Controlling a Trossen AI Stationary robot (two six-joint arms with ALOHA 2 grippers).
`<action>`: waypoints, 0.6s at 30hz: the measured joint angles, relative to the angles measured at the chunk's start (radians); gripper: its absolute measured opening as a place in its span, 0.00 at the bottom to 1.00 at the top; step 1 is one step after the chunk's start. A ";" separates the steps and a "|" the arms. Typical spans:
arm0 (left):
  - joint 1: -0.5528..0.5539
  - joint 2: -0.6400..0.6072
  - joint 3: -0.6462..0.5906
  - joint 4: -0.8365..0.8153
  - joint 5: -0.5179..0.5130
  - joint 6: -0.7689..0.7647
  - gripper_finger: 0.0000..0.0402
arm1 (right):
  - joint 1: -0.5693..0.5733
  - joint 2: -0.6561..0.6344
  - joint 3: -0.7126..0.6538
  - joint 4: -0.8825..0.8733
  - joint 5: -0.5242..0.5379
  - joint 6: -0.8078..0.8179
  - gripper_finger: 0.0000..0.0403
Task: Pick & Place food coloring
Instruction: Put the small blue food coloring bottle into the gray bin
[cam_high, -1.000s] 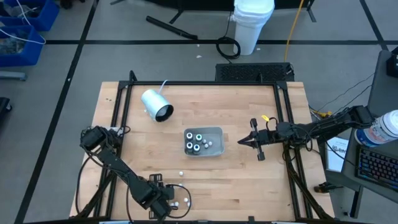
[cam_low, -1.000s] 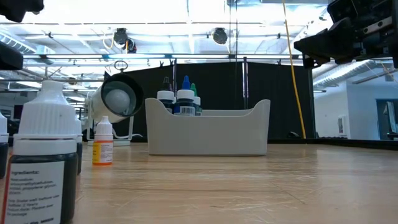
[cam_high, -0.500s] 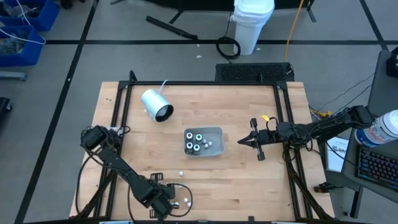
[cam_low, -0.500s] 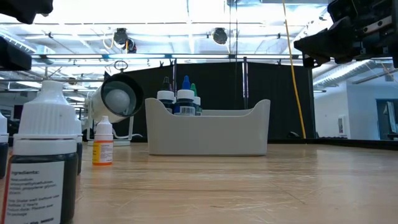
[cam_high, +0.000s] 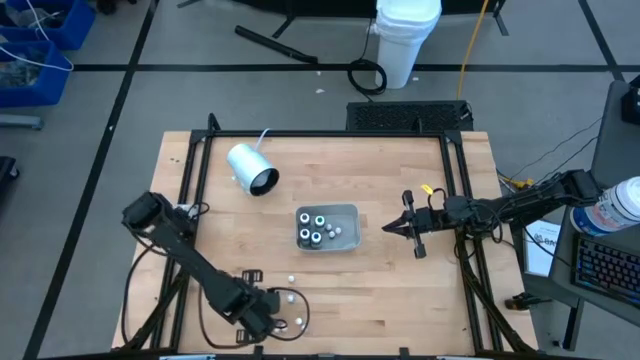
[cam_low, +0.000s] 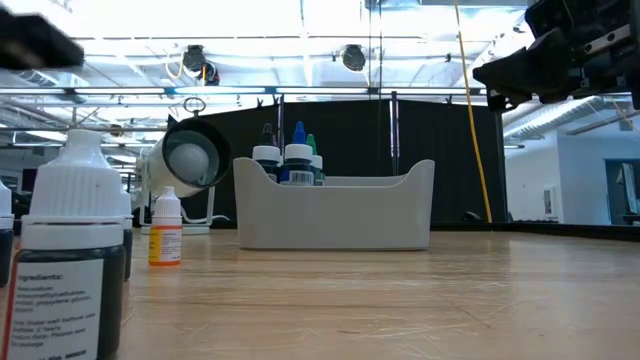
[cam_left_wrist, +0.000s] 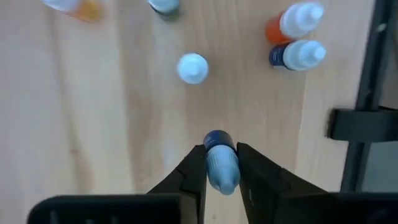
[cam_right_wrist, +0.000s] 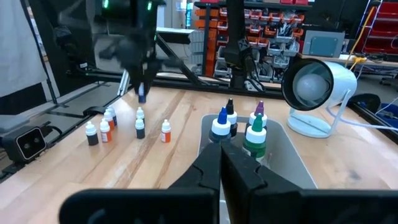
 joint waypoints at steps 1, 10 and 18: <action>0.000 -0.025 0.000 -0.009 -0.016 0.000 0.17 | 0.000 0.000 0.000 -0.003 0.000 0.000 0.00; 0.097 -0.229 0.000 -0.022 -0.055 -0.073 0.19 | 0.000 0.000 0.000 0.000 0.000 0.000 0.00; 0.248 -0.228 0.099 -0.028 -0.014 0.182 0.20 | 0.000 0.000 0.000 -0.003 0.000 -0.001 0.00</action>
